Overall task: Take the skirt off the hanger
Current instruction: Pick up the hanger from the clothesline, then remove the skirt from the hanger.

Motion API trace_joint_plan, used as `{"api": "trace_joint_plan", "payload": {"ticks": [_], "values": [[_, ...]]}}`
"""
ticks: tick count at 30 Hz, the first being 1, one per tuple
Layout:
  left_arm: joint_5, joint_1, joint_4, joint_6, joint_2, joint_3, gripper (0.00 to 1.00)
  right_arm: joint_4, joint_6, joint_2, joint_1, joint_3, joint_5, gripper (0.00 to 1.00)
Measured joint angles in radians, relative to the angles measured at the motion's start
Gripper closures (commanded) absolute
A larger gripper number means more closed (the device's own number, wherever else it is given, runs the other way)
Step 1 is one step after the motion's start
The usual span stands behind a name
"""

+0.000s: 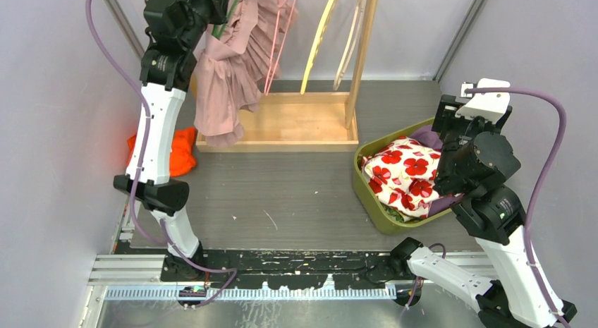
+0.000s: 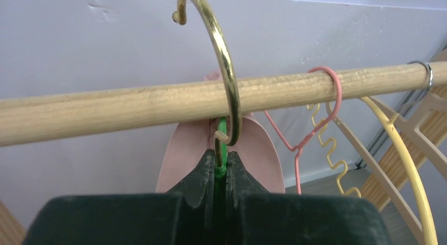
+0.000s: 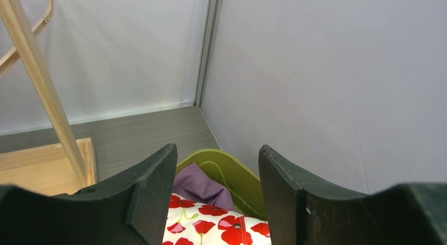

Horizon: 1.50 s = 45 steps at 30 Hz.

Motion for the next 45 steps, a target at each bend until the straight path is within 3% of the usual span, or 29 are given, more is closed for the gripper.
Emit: {"api": "trace_joint_plan", "payload": {"ticks": [8,17,22,26,33,39,45], "values": [[0.006,0.000,-0.002,0.057,-0.263,-0.378,1.00,-0.013,0.027,-0.002,0.000,-0.009,-0.018,0.37],[0.061,0.000,-0.183,0.118,-0.426,-0.579,1.00,-0.174,0.135,0.051,-0.001,0.056,-0.184,0.41],[0.146,0.000,-0.318,0.131,-0.514,-0.592,1.00,-0.328,0.247,0.216,-0.003,0.201,-0.425,0.44],[0.216,0.000,-0.397,0.145,-0.603,-0.593,1.00,-0.399,0.314,0.367,-0.003,0.311,-0.640,0.58],[0.317,0.000,-0.410,0.111,-0.706,-0.640,1.00,-0.463,0.444,0.592,0.002,0.500,-0.929,0.59],[0.348,-0.007,-0.416,0.084,-0.708,-0.746,1.00,-0.465,0.489,0.647,0.063,0.572,-1.013,0.57],[0.358,-0.034,-0.431,0.074,-0.679,-0.745,1.00,-0.478,0.490,0.705,0.167,0.702,-1.022,0.55]]}}
